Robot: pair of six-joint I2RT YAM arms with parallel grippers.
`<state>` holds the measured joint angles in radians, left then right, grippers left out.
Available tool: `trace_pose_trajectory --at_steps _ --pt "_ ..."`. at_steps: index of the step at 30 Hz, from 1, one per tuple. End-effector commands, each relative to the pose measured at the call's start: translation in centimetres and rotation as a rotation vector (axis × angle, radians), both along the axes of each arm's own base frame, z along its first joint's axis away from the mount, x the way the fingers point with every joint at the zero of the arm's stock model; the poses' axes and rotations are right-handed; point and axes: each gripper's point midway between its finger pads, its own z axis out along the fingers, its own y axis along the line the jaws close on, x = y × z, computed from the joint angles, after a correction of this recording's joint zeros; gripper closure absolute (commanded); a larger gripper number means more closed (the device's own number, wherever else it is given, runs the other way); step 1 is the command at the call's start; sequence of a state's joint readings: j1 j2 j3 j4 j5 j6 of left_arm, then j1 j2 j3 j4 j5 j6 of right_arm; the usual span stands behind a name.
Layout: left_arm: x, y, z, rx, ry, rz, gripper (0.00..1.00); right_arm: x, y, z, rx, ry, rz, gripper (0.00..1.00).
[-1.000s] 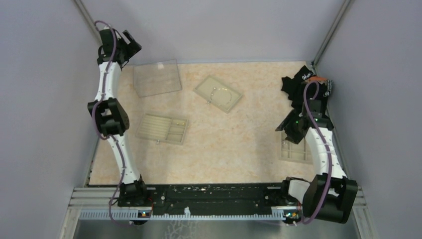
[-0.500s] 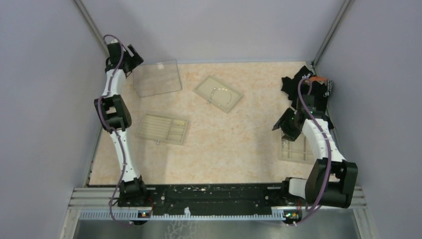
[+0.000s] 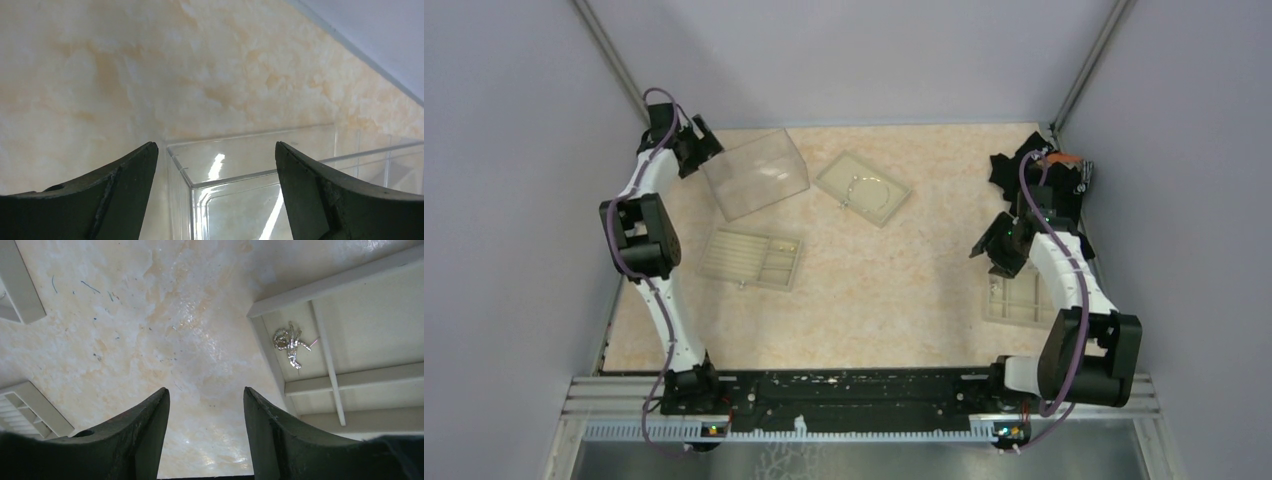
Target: Organize the mixed jewelry
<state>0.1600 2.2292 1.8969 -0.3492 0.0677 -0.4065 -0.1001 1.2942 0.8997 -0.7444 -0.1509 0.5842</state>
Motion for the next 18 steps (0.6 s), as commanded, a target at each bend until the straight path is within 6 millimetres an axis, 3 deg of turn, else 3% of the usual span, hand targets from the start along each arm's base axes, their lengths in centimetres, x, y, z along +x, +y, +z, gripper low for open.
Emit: trace_pose_trajectory --at_steps 1,11,15,18 --pt "-3.9 -2.6 0.9 -0.051 0.056 -0.024 0.07 1.9 -0.1 1.9 -0.022 -0.089 0.021 0.44" --pt "-8.6 -9.8 -1.1 -0.104 0.177 -0.18 0.07 1.2 0.1 1.6 -0.025 -0.106 0.047 0.44" --pt "-9.7 -13.1 -0.9 -0.079 0.193 -0.255 0.06 0.5 0.0 1.9 -0.035 -0.121 0.051 0.44" --pt "-9.8 -13.9 0.0 -0.061 0.184 -0.272 0.06 0.0 -0.5 2.2 -0.073 -0.132 0.061 0.46"
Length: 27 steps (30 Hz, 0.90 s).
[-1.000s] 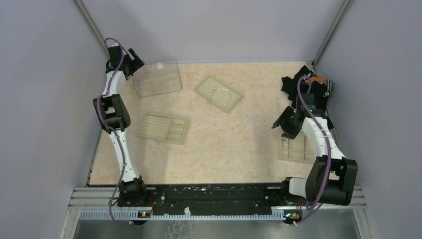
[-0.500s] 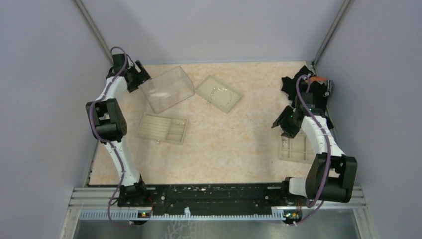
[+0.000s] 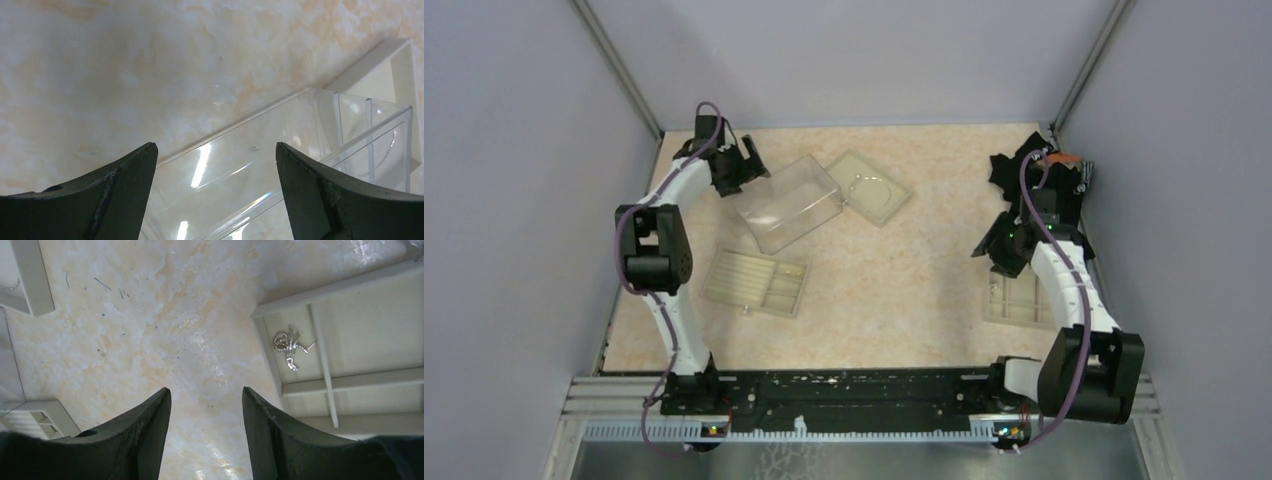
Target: Organize the mixed jewelry
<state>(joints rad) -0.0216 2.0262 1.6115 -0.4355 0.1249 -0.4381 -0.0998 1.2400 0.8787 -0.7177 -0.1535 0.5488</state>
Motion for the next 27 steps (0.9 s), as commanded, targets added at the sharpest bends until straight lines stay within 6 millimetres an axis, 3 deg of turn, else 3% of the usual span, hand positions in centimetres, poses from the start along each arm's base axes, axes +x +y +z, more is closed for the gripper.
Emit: trace_pose_trajectory --at_steps 1,5,8,13,15,20,24,27 --pt "-1.7 -1.9 2.2 0.018 0.005 -0.069 0.05 -0.4 -1.0 1.5 -0.084 -0.062 0.022 0.46" --pt "-1.4 -0.9 5.8 0.078 -0.046 -0.053 0.03 -1.4 -3.0 1.3 -0.2 -0.019 0.011 0.51" --pt "-1.7 -0.6 9.8 0.094 -0.122 -0.043 0.01 -1.4 -3.7 0.3 -0.24 0.017 0.024 0.55" --pt "-3.4 -2.2 15.0 0.126 -0.253 -0.078 0.01 -0.6 -3.5 -1.8 -0.229 0.088 0.084 0.57" --pt "-4.2 -4.1 15.7 0.104 -0.273 -0.118 0.01 -0.2 -3.2 -2.5 -0.214 0.089 0.102 0.58" --pt "-6.5 -11.2 16.8 -0.018 -0.284 -0.249 0.01 0.3 -2.6 -4.1 -0.185 0.117 0.123 0.66" --pt "-9.1 -17.2 16.1 -0.08 -0.31 -0.377 0.01 0.7 -1.8 -5.1 -0.163 0.119 0.152 0.71" --pt "-10.7 -19.9 15.4 -0.097 -0.287 -0.438 0.01 0.7 -1.6 -5.8 -0.161 0.141 0.159 0.79"
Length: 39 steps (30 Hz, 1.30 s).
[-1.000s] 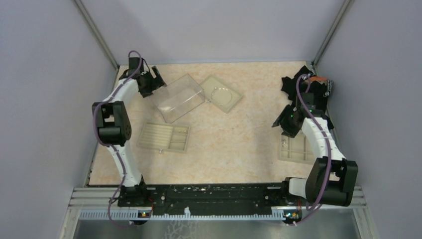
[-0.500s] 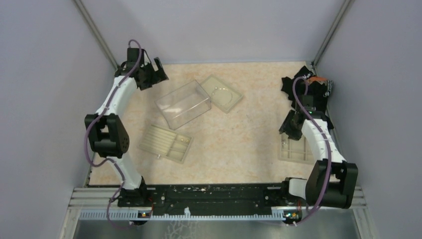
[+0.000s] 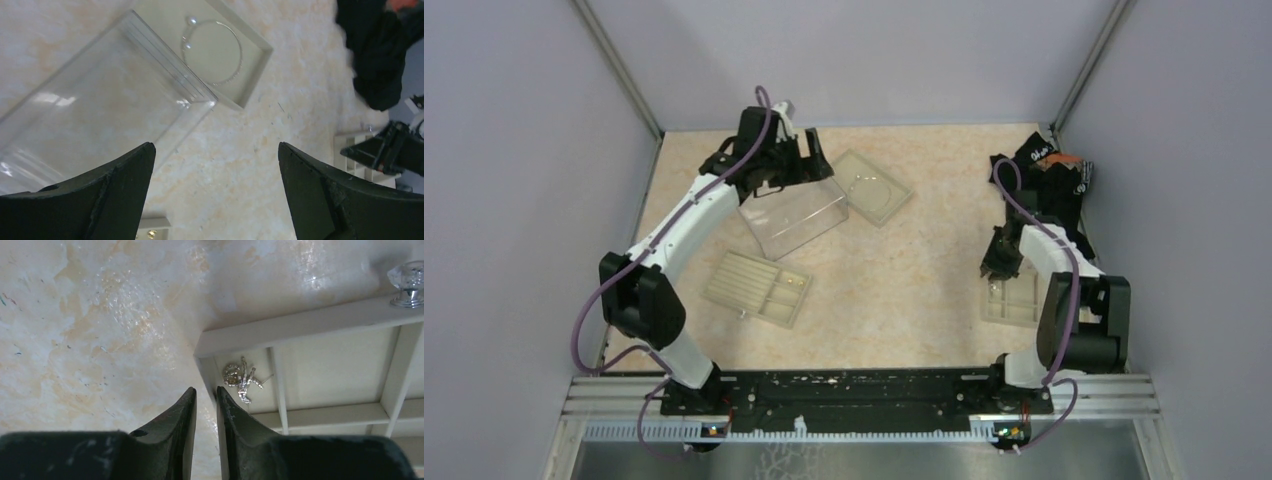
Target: Organize the mixed jewelry
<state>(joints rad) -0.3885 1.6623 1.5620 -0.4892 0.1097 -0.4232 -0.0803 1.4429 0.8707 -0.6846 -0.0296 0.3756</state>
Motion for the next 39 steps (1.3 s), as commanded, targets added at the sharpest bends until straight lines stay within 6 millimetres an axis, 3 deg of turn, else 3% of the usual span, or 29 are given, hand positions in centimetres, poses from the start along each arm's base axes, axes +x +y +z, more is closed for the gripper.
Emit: trace_pose_trajectory --at_steps 1,6,12,15,19,23,27,30,33,35,36,39 --pt "-2.2 -4.2 0.7 -0.056 -0.011 -0.101 0.01 1.5 0.7 -0.3 0.007 -0.032 0.031 0.81" --pt "-3.5 -6.1 0.2 -0.048 0.0 -0.16 0.01 1.6 1.2 -0.9 0.012 -0.027 0.027 0.82" --pt "-4.2 -6.8 0.0 -0.037 0.007 -0.197 0.01 2.8 2.8 -0.6 0.065 -0.049 -0.022 1.0" --pt "-4.3 -7.2 0.1 -0.048 0.002 -0.218 0.01 3.7 3.6 -0.5 0.054 -0.058 -0.137 1.0" --pt "-4.5 -7.2 0.4 -0.048 -0.003 -0.231 0.01 6.4 5.9 0.1 0.093 -0.11 -0.281 1.0" --pt "-4.8 -6.7 0.2 -0.019 -0.009 -0.237 0.01 9.7 9.5 -0.3 0.287 -0.108 -0.442 1.0" --pt "-5.2 -6.3 -0.1 0.002 -0.011 -0.244 0.01 13.1 12.3 -0.3 0.363 -0.105 -0.523 1.0" --pt "-5.4 -6.0 -0.1 0.007 -0.011 -0.238 0.01 15.5 14.2 2.1 0.379 -0.14 -0.443 0.84" --pt "-5.5 -5.5 0.0 0.009 -0.023 -0.214 0.01 16.6 14.4 5.2 0.341 -0.204 -0.297 0.72" --pt "-5.5 -5.3 0.0 0.015 -0.028 -0.205 0.01 16.8 13.5 7.6 0.304 -0.274 -0.194 0.67" --pt "-5.5 -5.2 0.0 0.016 -0.029 -0.202 0.01 16.6 12.8 8.5 0.272 -0.295 -0.147 0.58" --pt "-5.3 -5.1 0.2 0.022 -0.039 -0.197 0.01 15.2 10.3 9.9 0.137 -0.331 0.028 0.54"
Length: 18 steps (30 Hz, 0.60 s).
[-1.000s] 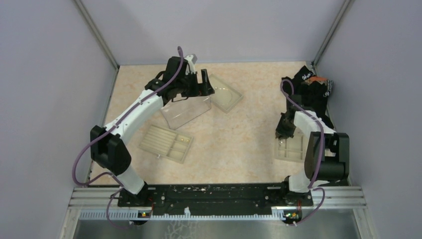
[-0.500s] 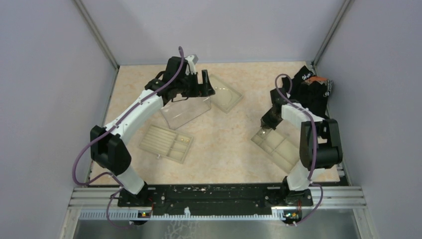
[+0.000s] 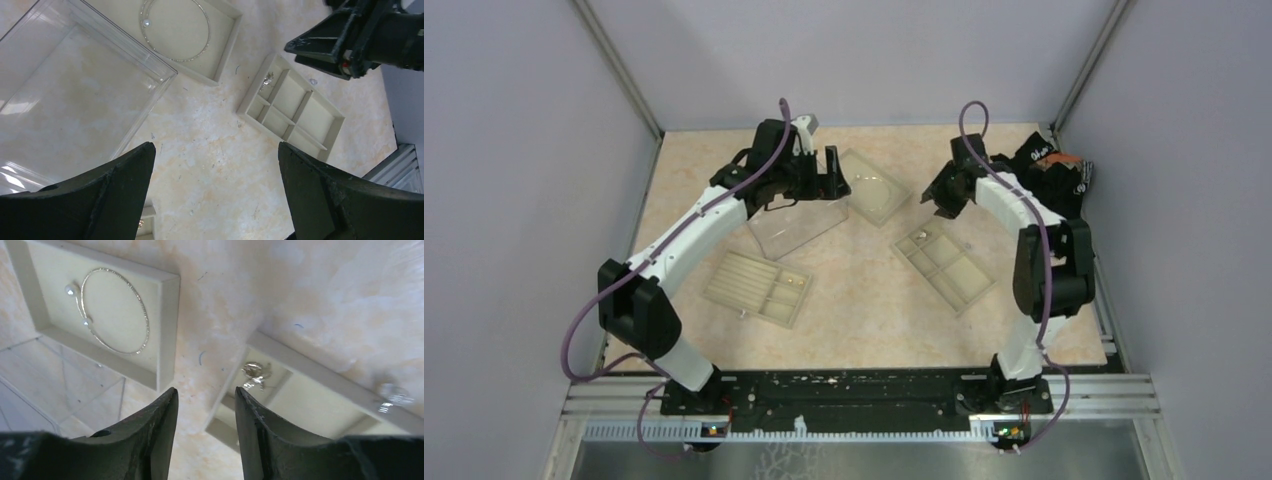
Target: Organize the mixed jewelry
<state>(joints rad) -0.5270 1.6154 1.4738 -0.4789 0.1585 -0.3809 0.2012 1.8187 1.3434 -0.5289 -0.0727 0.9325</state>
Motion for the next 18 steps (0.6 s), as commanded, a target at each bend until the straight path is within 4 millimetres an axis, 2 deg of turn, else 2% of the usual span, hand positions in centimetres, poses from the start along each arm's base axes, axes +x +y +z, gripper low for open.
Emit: trace_pose_trajectory --at_steps 1,4,6,9,15,18 --pt "0.1 0.2 1.7 0.002 -0.061 0.005 0.01 -1.4 -4.2 5.3 -0.248 -0.133 0.246 0.54" --pt "0.6 0.2 1.8 0.007 -0.069 0.009 0.01 -4.5 -7.7 3.8 -0.455 -0.056 0.363 0.54" --pt "1.0 0.0 1.8 0.008 -0.071 0.01 0.01 -6.3 -8.4 2.0 -0.501 -0.017 0.459 0.54" --pt "1.7 -0.5 1.5 0.009 -0.058 0.008 0.01 -8.6 -8.3 -0.1 -0.5 0.016 0.57 0.56" --pt "2.4 -1.4 1.7 -0.005 -0.052 -0.01 0.01 -10.0 -8.4 -0.9 -0.489 0.044 0.591 0.56" --pt "2.4 -1.8 1.7 -0.018 -0.044 -0.02 0.01 -10.0 -8.9 -0.9 -0.514 0.057 0.572 0.55"
